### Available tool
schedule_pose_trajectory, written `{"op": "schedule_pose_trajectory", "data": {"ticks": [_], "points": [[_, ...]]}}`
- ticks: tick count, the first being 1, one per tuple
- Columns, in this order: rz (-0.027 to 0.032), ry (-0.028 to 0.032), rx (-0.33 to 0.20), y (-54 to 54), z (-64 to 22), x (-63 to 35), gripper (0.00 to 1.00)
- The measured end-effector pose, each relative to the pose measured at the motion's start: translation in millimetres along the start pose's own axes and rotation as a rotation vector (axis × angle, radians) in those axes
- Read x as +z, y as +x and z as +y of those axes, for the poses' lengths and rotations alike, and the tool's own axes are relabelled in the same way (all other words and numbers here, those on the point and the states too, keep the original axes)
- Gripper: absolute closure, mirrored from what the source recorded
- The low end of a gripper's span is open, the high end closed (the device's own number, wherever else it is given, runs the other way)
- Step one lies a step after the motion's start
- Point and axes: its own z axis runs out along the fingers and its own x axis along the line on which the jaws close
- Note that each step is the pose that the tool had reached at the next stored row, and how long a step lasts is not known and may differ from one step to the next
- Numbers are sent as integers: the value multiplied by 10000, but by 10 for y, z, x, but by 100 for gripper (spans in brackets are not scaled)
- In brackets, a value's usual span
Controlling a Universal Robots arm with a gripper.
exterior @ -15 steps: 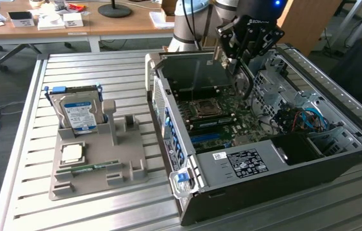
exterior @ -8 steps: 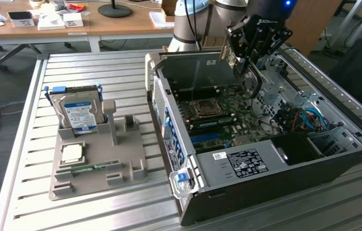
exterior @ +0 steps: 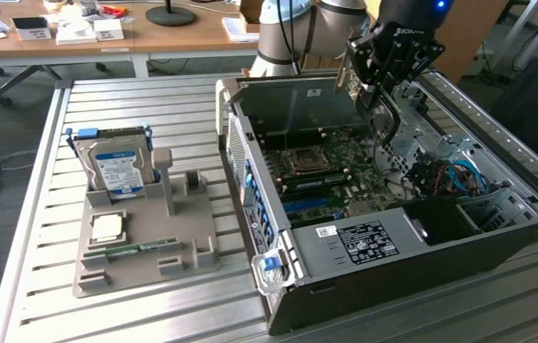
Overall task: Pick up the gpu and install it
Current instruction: 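Pick up the gpu and move the gpu toward the slot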
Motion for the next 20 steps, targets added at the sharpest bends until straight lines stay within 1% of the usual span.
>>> {"op": "schedule_pose_trajectory", "data": {"ticks": [12, 17, 20], "points": [[-1, 0, 0, -6, 1, 0, 73], [-1, 0, 0, -46, 2, 2, 73], [-1, 0, 0, -90, 4, 3, 73]]}}
